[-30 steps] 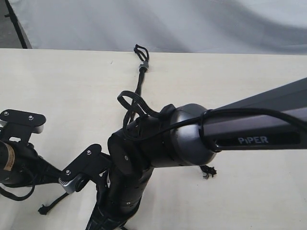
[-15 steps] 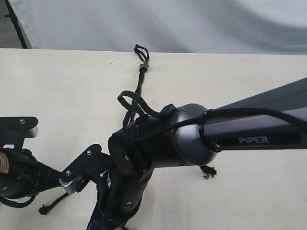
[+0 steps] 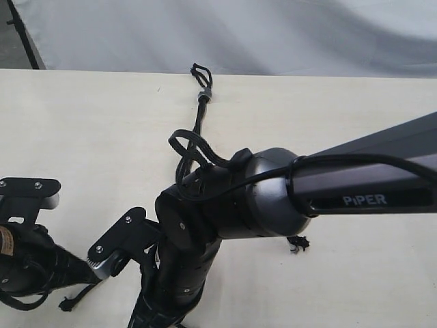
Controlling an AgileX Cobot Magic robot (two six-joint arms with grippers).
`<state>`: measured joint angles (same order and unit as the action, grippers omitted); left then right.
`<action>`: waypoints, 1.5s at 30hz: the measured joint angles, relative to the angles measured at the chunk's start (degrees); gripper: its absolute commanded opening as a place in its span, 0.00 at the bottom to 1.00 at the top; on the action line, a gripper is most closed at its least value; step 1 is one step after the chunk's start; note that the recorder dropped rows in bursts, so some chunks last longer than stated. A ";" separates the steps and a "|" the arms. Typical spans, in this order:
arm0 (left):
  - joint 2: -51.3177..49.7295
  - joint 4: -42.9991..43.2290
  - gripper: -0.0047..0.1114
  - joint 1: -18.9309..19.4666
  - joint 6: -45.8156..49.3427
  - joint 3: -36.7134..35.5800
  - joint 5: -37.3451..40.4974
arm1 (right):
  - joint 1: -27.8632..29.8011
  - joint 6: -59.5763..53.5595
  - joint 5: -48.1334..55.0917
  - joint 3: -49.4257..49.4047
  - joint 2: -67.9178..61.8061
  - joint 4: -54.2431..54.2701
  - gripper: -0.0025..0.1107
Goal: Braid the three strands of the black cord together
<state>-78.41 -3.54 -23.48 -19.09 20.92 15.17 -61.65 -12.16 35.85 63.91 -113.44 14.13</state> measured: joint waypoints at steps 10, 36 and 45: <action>0.00 0.27 0.04 -0.84 12.27 0.00 0.12 | 0.00 0.00 0.04 0.00 0.00 0.00 0.02; -4.81 0.27 0.04 -7.81 19.09 0.10 -4.67 | 0.00 0.00 0.15 0.00 0.00 0.00 0.02; -4.91 0.27 0.04 -7.81 17.95 -2.44 -9.37 | 0.00 0.00 0.51 0.00 0.00 0.00 0.02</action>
<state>-83.32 -3.28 -31.29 -1.14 18.48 5.80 -61.65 -12.16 36.36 63.91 -113.44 14.13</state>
